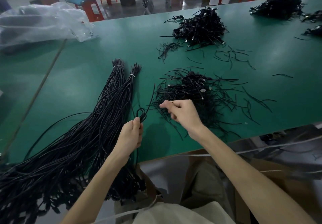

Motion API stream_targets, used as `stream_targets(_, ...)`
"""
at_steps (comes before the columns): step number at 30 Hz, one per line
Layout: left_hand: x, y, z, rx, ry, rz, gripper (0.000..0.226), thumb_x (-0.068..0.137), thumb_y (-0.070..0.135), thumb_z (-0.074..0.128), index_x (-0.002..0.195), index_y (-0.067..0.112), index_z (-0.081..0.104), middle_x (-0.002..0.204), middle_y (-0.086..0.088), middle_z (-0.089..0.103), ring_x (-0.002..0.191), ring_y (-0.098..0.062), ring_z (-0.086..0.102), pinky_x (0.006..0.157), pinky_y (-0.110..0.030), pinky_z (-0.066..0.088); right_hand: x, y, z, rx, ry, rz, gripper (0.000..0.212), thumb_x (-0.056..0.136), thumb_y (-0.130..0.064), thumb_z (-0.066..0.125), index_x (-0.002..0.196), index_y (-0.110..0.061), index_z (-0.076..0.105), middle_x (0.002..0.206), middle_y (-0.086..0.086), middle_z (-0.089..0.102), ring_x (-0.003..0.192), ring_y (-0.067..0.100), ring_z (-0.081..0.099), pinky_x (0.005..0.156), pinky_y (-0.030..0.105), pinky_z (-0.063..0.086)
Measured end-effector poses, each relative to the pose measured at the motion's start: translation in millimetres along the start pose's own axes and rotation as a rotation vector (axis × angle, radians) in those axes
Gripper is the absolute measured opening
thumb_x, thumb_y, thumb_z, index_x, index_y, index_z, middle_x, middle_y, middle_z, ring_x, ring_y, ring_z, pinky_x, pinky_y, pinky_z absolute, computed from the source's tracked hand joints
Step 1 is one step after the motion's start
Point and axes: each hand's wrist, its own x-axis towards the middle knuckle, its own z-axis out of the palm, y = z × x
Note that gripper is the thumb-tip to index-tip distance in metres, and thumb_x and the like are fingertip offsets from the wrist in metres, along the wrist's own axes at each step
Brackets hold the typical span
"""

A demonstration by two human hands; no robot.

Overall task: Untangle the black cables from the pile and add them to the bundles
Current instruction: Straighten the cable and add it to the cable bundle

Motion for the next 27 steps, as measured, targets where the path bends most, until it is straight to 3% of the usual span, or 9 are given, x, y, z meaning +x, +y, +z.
stream_targets(5, -1, 2, 10, -0.036, -0.012, 0.028, 0.040, 0.113, 0.031, 0.031, 0.080, 0.015, 0.044, 0.052, 0.013, 0.032, 0.042, -0.007, 0.026, 0.038, -0.021, 0.023, -24, -8, 32, 0.145, -0.043, -0.044, 0.020, 0.101, -0.025, 0.065, 0.109, -0.013, 0.079, 0.069, 0.000, 0.066, 0.058, 0.007, 0.055, 0.053, 0.022, 0.043)
stream_targets(8, -4, 4, 13, -0.051, -0.025, 0.034, 0.040, 0.113, 0.032, 0.031, 0.080, 0.015, 0.045, 0.051, 0.013, 0.033, 0.042, -0.006, 0.025, 0.038, -0.021, 0.023, -34, -9, 42, -0.080, 0.077, -0.267, 0.028, 0.102, -0.018, 0.063, 0.127, -0.008, 0.072, 0.082, -0.003, 0.065, 0.061, 0.005, 0.057, 0.064, 0.018, 0.046)
stream_targets(10, -7, 4, 16, -0.061, -0.043, 0.032, 0.040, 0.113, 0.033, 0.032, 0.080, 0.016, 0.044, 0.052, 0.013, 0.032, 0.042, -0.006, 0.025, 0.038, -0.021, 0.023, -38, -11, 47, -0.210, 0.119, -0.400, 0.033, 0.102, -0.015, 0.062, 0.134, -0.006, 0.066, 0.091, 0.002, 0.060, 0.069, 0.008, 0.056, 0.073, 0.023, 0.050)
stream_targets(14, -11, 9, 22, -0.075, -0.089, 0.035, 0.040, 0.113, 0.034, 0.033, 0.079, 0.017, 0.043, 0.052, 0.014, 0.034, 0.040, -0.005, 0.024, 0.037, -0.021, 0.021, -40, -12, 52, -0.311, 0.138, -0.489, 0.036, 0.104, -0.015, 0.060, 0.138, -0.004, 0.062, 0.099, 0.004, 0.056, 0.084, 0.012, 0.057, 0.084, 0.032, 0.053)
stream_targets(21, -17, 13, 21, -0.090, -0.102, 0.074, 0.041, 0.112, 0.039, 0.033, 0.080, 0.016, 0.044, 0.053, 0.014, 0.034, 0.042, -0.005, 0.025, 0.038, -0.020, 0.023, -37, -10, 50, -0.326, 0.255, -0.622, 0.036, 0.101, -0.008, 0.062, 0.136, -0.001, 0.063, 0.099, 0.008, 0.057, 0.082, 0.013, 0.060, 0.076, 0.032, 0.056)
stream_targets(24, -20, 15, 19, -0.123, -0.106, 0.098, 0.043, 0.111, 0.041, 0.032, 0.078, 0.016, 0.042, 0.054, 0.013, 0.031, 0.042, -0.006, 0.023, 0.039, -0.021, 0.022, -39, -4, 49, -0.508, 0.152, -0.759, 0.041, 0.099, 0.001, 0.062, 0.140, 0.003, 0.058, 0.108, 0.014, 0.058, 0.089, 0.022, 0.068, 0.071, 0.037, 0.062)
stream_targets(27, -22, 15, 15, -0.191, -0.116, 0.097, 0.045, 0.111, 0.046, 0.032, 0.079, 0.016, 0.044, 0.056, 0.011, 0.031, 0.044, -0.007, 0.022, 0.040, -0.022, 0.022, -41, 2, 46, -0.617, 0.126, -0.854, 0.040, 0.102, -0.003, 0.054, 0.142, 0.002, 0.056, 0.111, 0.012, 0.055, 0.082, 0.021, 0.063, 0.061, 0.036, 0.061)
